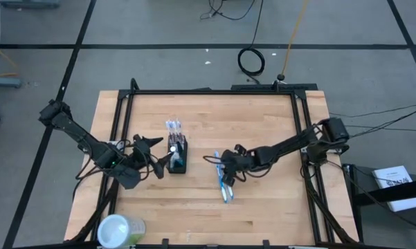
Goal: Pick & Place toothbrushing station
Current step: Put the blue toothbrush into the bottom compartment of the mesh organizer
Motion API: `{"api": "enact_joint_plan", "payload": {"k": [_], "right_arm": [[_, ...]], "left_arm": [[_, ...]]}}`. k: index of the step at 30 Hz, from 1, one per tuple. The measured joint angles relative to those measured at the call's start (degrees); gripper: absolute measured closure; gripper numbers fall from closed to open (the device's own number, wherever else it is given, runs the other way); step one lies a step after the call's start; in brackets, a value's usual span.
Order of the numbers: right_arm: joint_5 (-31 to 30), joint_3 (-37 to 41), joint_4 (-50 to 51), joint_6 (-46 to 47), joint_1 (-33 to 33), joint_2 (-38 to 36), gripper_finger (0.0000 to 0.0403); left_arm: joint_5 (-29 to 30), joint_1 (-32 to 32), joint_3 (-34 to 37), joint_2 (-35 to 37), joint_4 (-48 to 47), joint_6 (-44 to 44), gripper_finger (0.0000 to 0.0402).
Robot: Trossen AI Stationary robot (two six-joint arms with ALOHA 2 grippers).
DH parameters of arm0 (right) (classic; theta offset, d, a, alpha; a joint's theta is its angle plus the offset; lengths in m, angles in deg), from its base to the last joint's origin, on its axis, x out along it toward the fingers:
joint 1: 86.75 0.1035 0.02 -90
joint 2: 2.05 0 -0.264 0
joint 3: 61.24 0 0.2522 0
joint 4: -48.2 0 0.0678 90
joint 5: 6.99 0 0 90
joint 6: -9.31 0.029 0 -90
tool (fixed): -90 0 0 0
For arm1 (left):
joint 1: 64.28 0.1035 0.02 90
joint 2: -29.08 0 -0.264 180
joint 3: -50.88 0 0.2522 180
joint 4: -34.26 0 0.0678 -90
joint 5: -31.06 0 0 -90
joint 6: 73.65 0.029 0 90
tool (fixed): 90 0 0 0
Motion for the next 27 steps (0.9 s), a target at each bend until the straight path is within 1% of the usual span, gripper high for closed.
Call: {"api": "enact_joint_plan", "payload": {"k": [4, 6, 10, 13, 16, 22, 25, 27], "right_arm": [[1.4, -0.3, 0.3, 1.8, 1.2, 1.9, 0.0256], [1.1, -0.3, 1.4, 2.4, 1.6, 2.9, 0.0257], [-2.0, -0.4, 6.0, 2.8, 1.3, 3.4, 0.0259], [-4.2, -0.5, 8.9, 4.4, 0.5, 3.1, 0.0268], [-4.6, -0.4, 8.8, 3.8, 0.1, 3.1, 0.0280], [-4.6, -0.4, 8.8, 2.0, -0.7, 3.1, 0.0318], [-4.7, -0.3, 8.8, 0.0, -1.0, 3.1, 0.0349], [-4.7, -0.3, 8.8, -1.7, -1.0, 3.1, 0.0373]], "left_arm": [[-2.1, 0.4, 0.0, 0.0, 0.0, 0.0, 0.0037], [-3.3, 0.7, 0.0, 0.0, 0.0, 0.0, 0.0037], [-4.1, 1.3, 0.0, 0.0, 0.0, -0.3, 0.0037], [-4.1, 1.3, 0.0, 0.0, 0.0, -0.7, 0.0036], [-4.2, 1.7, 0.0, 0.0, 0.0, -0.7, 0.0036], [-4.2, 2.5, 0.0, 0.0, 0.0, -1.0, 0.0036], [-4.4, 3.0, 0.0, 0.0, 0.0, -1.0, 0.0036], [-5.9, 3.7, 0.0, 0.0, 0.0, -1.2, 0.0036]]}}
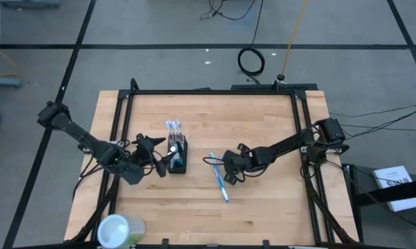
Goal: Pick & Place toothbrushing station
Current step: Put the blue toothbrush into the bottom compartment of the mesh organizer
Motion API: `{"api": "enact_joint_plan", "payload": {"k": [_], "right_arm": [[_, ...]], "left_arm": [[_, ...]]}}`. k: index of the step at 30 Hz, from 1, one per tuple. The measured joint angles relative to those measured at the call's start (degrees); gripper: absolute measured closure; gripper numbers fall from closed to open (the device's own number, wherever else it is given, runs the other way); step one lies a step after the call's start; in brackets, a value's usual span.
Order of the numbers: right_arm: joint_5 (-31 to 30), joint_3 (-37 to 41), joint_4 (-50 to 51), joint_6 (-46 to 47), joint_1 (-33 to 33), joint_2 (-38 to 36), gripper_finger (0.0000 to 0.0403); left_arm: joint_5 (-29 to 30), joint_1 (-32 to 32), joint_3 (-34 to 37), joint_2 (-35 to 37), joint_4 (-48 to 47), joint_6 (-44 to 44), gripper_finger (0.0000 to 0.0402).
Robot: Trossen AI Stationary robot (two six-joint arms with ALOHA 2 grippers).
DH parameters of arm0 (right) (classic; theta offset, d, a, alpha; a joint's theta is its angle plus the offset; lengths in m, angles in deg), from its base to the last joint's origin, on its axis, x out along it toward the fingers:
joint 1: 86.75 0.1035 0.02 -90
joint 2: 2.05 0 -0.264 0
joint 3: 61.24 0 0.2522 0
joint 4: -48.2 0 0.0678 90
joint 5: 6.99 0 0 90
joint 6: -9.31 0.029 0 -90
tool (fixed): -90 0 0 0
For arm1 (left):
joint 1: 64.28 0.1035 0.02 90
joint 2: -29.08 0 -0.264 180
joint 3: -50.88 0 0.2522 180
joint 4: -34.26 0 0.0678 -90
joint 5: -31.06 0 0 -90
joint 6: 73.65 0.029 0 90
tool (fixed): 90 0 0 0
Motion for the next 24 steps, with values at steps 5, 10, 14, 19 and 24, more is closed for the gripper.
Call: {"api": "enact_joint_plan", "payload": {"k": [5, 10, 14, 19, 24], "right_arm": [[-1.5, 0.1, 0.0, -5.2, -0.1, -0.5, 0.0392], [-4.6, 0.4, 0.4, -11.0, -1.1, -5.3, 0.0402], [-6.3, 0.2, -1.3, -15.9, -2.2, -12.2, 0.0402], [-5.9, 0.9, -14.1, -26.4, -2.5, -19.7, 0.0402], [1.4, 4.7, -33.7, -35.6, -3.3, -21.6, 0.0402]], "left_arm": [[-5.3, 2.0, 0.0, 0.0, 0.0, -1.8, 0.0036], [-7.5, 4.3, 0.0, 0.0, 0.0, -1.3, 0.0036], [-7.0, 6.4, 0.0, 0.0, 0.0, -1.0, 0.0036], [-6.8, 9.5, 0.0, -0.2, -0.3, 2.1, 0.0036], [-10.1, 13.1, 0.0, -4.2, 3.3, 1.5, 0.0036]]}}
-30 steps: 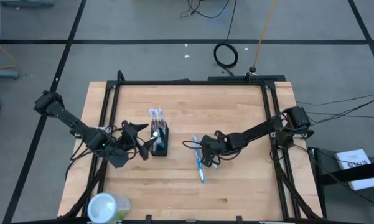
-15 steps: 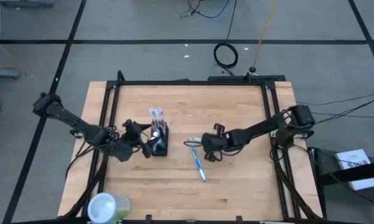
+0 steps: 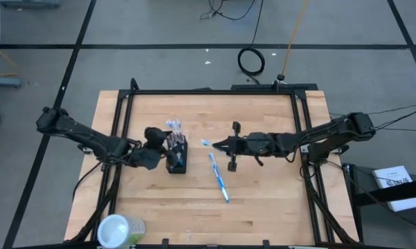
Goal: Pick & Place toothbrushing station
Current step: Put the blue toothbrush into the bottom compartment of the mesh organizer
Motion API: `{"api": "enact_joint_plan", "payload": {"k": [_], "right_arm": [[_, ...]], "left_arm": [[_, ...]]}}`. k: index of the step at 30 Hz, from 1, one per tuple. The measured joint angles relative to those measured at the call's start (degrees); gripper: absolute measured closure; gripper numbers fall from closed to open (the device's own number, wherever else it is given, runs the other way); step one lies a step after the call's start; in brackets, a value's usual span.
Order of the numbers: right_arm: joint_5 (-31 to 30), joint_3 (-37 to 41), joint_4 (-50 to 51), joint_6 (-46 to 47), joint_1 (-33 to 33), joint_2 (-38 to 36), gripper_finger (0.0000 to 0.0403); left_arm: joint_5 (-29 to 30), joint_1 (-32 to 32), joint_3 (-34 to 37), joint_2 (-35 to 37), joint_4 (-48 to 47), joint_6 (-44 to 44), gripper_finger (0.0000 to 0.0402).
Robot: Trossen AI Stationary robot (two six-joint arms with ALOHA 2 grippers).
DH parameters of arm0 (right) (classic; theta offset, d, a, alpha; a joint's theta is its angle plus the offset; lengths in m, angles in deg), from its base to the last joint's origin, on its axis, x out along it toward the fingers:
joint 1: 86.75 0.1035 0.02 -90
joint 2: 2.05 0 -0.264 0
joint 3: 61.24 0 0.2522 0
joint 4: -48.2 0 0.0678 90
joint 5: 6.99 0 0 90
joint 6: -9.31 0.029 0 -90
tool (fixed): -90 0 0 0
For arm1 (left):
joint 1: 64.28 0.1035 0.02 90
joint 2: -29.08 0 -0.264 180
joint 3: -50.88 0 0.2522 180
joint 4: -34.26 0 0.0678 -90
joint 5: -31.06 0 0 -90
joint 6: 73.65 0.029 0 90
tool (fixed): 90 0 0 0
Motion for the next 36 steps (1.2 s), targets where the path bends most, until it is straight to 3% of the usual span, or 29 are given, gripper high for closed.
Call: {"api": "enact_joint_plan", "payload": {"k": [4, 10, 14, 20, 28, 36], "right_arm": [[4.7, 1.6, -8.2, -2.5, -0.9, -0.1, 0.0402], [4.7, 2.0, -10.1, -3.9, -1.2, 0.0, 0.0402], [5.0, 2.0, -13.5, -5.9, -1.2, 0.0, 0.0402], [10.8, 2.0, -15.6, -5.3, -1.2, 0.0, 0.0402], [11.0, 2.0, -15.6, -5.2, -1.2, 0.1, 0.0403], [10.9, 2.0, -15.3, -5.4, -1.2, 0.1, 0.0403]], "left_arm": [[-2.3, 1.7, 0.0, -4.7, 10.2, 6.1, 0.0036], [-11.9, 1.3, -0.1, -8.2, 32.7, 26.1, 0.0036], [-16.7, 1.4, -0.1, -9.6, 42.4, 35.2, 0.0036], [-18.6, 3.6, 0.0, -11.4, 47.9, 37.6, 0.0037], [-29.9, 7.8, 0.0, -15.5, 56.3, 38.5, 0.0037], [-31.2, 8.9, 0.0, -16.5, 61.8, 44.2, 0.0037]]}}
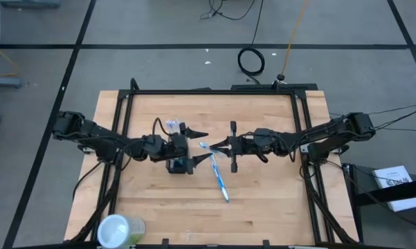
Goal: Pick & Place toothbrushing station
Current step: Put the blue toothbrush into the bottom compartment of the mesh organizer
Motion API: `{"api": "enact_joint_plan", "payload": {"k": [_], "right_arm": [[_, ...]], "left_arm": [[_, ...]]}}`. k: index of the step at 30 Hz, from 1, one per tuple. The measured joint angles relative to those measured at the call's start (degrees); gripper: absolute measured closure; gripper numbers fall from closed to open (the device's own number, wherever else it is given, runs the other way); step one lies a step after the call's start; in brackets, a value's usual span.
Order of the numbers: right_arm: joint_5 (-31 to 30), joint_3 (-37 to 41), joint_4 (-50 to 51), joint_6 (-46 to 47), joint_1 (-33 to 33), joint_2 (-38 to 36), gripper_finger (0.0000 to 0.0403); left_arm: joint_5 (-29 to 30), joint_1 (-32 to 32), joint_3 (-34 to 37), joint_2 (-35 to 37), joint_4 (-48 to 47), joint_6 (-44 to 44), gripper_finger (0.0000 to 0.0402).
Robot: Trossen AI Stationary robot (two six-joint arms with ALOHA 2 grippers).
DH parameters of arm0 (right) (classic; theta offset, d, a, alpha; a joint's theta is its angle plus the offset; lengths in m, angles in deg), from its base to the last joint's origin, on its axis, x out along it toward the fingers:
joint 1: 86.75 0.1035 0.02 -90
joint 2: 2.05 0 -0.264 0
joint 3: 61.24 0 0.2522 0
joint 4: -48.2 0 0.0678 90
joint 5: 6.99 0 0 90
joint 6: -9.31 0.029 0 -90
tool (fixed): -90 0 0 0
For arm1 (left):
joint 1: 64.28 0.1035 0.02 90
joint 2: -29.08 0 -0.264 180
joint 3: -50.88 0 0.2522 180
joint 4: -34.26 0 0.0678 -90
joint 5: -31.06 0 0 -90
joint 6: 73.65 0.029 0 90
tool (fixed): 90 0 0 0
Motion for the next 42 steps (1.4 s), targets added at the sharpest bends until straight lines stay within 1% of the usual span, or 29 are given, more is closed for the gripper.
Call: {"api": "enact_joint_plan", "payload": {"k": [3, 5, 7, 12, 15, 25, 29, 31, 34, 36, 38, 40, 42], "right_arm": [[-0.1, 0.0, 0.0, -0.4, 0.0, 0.0, 0.0403], [-0.1, 0.0, 0.0, -0.5, 0.0, 0.0, 0.0403], [0.0, 0.0, 0.0, -0.8, 0.0, 0.0, 0.0403], [0.0, 0.0, 0.0, -1.0, 0.0, 0.0, 0.0403], [0.0, 0.0, 0.0, -1.0, 0.0, 0.0, 0.0403], [0.0, -0.1, -0.5, -0.9, 0.1, 0.0, 0.0403], [0.2, -0.1, 0.4, -0.1, 0.1, 0.0, 0.0402], [-0.2, -0.2, 1.7, -0.2, 0.1, -0.1, 0.0394], [-0.2, -0.2, 5.1, -0.4, 0.0, -1.5, 0.0367], [-0.4, -0.2, 8.0, -0.4, 0.0, -2.7, 0.0343], [-1.8, 0.0, 11.7, 0.1, 0.0, -4.9, 0.0318], [-3.5, -0.1, 14.2, 1.0, 0.0, -7.2, 0.0298], [-4.8, -0.1, 18.0, 2.2, 0.0, -9.5, 0.0283]], "left_arm": [[0.0, -0.5, 0.0, 0.1, 1.6, 2.1, 0.0043], [0.0, -0.5, 0.0, 0.2, 1.4, 2.1, 0.0059], [0.0, -0.5, 0.0, 0.1, 0.8, 2.0, 0.0085], [-1.3, -0.2, 0.0, 0.1, 0.4, 1.8, 0.0172], [-1.5, 0.1, 0.0, 0.1, 0.5, 0.4, 0.0217], [-1.9, 0.8, 0.0, 0.1, -0.7, -0.6, 0.0322], [-1.7, 0.7, 0.0, 0.2, -0.8, -0.4, 0.0378], [-0.5, 0.2, 0.0, 1.5, -1.9, 0.1, 0.0385], [3.8, -1.1, 0.0, 4.9, -3.6, 1.1, 0.0374], [7.6, -2.7, 0.0, 8.5, -7.6, 2.0, 0.0371], [11.0, -4.8, 0.0, 12.1, -12.5, 2.0, 0.0376], [13.5, -7.4, 0.0, 15.8, -18.8, 0.4, 0.0386], [15.8, -10.7, 0.0, 19.4, -24.9, -2.0, 0.0386]]}}
